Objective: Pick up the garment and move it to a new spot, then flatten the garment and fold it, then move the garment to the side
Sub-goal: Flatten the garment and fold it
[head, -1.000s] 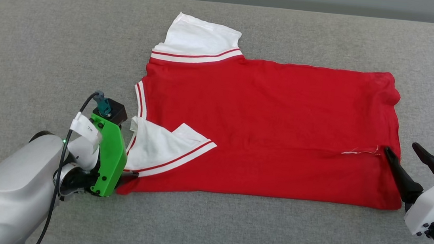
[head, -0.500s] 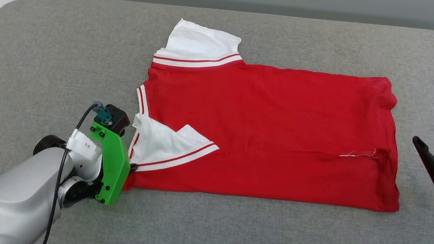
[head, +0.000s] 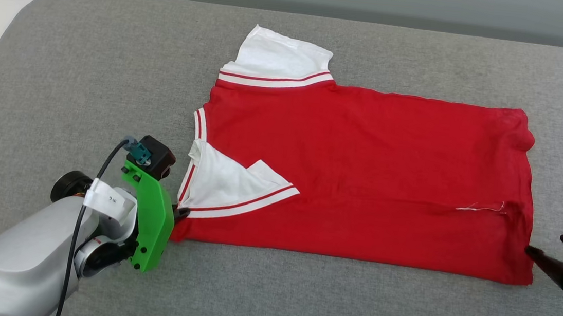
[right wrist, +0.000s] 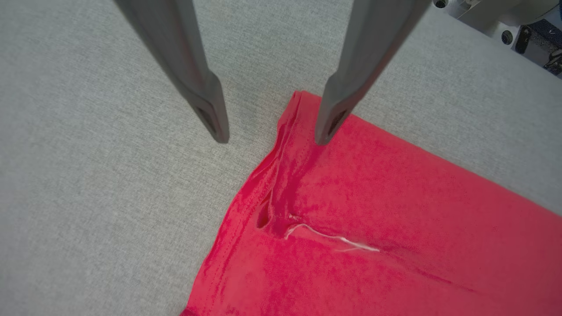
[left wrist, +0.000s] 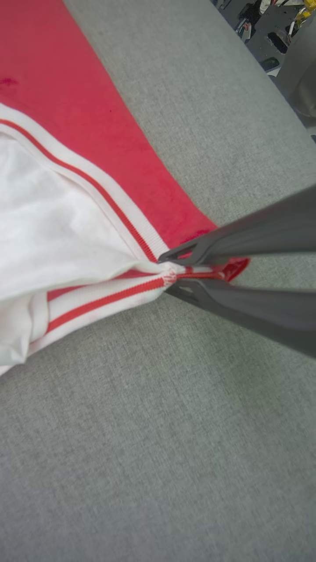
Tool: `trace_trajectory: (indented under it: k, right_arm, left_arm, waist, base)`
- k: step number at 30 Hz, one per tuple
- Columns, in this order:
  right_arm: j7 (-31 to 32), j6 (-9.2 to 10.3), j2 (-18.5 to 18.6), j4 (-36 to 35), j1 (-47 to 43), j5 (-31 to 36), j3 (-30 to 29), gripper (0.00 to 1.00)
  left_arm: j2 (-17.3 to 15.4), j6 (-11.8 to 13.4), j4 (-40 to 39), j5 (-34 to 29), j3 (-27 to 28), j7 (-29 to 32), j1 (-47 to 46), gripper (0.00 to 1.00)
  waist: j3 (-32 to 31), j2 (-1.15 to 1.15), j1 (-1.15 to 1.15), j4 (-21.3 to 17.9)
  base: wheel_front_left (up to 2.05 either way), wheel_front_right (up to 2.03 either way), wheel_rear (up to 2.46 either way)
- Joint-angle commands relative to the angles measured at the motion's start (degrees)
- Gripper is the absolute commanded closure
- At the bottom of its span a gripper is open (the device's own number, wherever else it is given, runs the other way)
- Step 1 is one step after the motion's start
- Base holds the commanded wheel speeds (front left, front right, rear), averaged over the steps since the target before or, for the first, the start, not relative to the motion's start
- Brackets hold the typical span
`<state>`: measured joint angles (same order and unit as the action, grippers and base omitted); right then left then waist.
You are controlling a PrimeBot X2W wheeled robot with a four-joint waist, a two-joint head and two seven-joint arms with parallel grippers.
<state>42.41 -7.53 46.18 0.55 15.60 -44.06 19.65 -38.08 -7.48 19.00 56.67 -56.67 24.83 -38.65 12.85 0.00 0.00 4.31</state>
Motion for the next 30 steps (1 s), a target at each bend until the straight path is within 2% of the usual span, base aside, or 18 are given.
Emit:
trace_trajectory:
  k: [1,9,15,16,17,24,30]
  right_arm:
    - [0.1,0.04,-0.6,1.2,1.0,0.5,0.7,0.0]
    - [-2.4,0.04,-5.9,12.2,0.7,1.2,6.2,0.0]
    - [-6.0,0.04,-8.4,17.1,-0.1,0.1,11.2,0.0]
    - [-7.1,0.04,-8.4,17.5,0.2,-0.1,11.8,0.67]
    - [-8.3,0.04,-8.3,17.7,0.5,-0.2,12.0,1.0]
    - [-16.0,0.04,-6.2,17.0,1.7,-1.7,11.4,1.0]
    - [-19.0,0.04,-3.3,12.9,-1.3,-2.6,9.2,1.0]
  left_arm:
    - [0.3,0.2,-0.3,-0.5,-0.1,-0.4,0.4,1.0]
    - [1.0,0.3,-0.8,-1.7,-0.3,-1.7,-0.7,1.0]
    - [1.3,0.3,0.3,-2.0,-0.7,-3.0,-0.1,1.0]
    - [1.3,0.3,0.6,-2.0,-0.8,-3.2,0.2,1.0]
    - [1.2,0.3,0.8,-1.9,-0.8,-3.4,0.4,1.0]
    - [0.4,0.3,1.6,-1.3,-0.7,-5.5,2.7,1.0]
    - [-1.6,1.6,-1.7,-0.1,-0.2,-6.3,5.4,1.0]
  waist:
    - [0.7,0.0,0.0,0.6]
    - [2.7,0.0,0.0,1.8]
    - [2.5,0.0,0.0,1.6]
    - [2.2,0.0,0.0,1.4]
    - [2.0,0.0,0.0,1.2]
    - [-1.5,0.0,0.0,0.0]
    - [-5.0,0.0,0.0,-0.2]
  base:
    - [0.0,0.0,0.0]
    - [0.0,0.0,0.0]
    - [0.0,0.0,0.0]
    - [0.0,0.0,0.0]
    - [0.0,0.0,0.0]
    - [0.0,0.0,0.0]
    - [0.0,0.0,0.0]
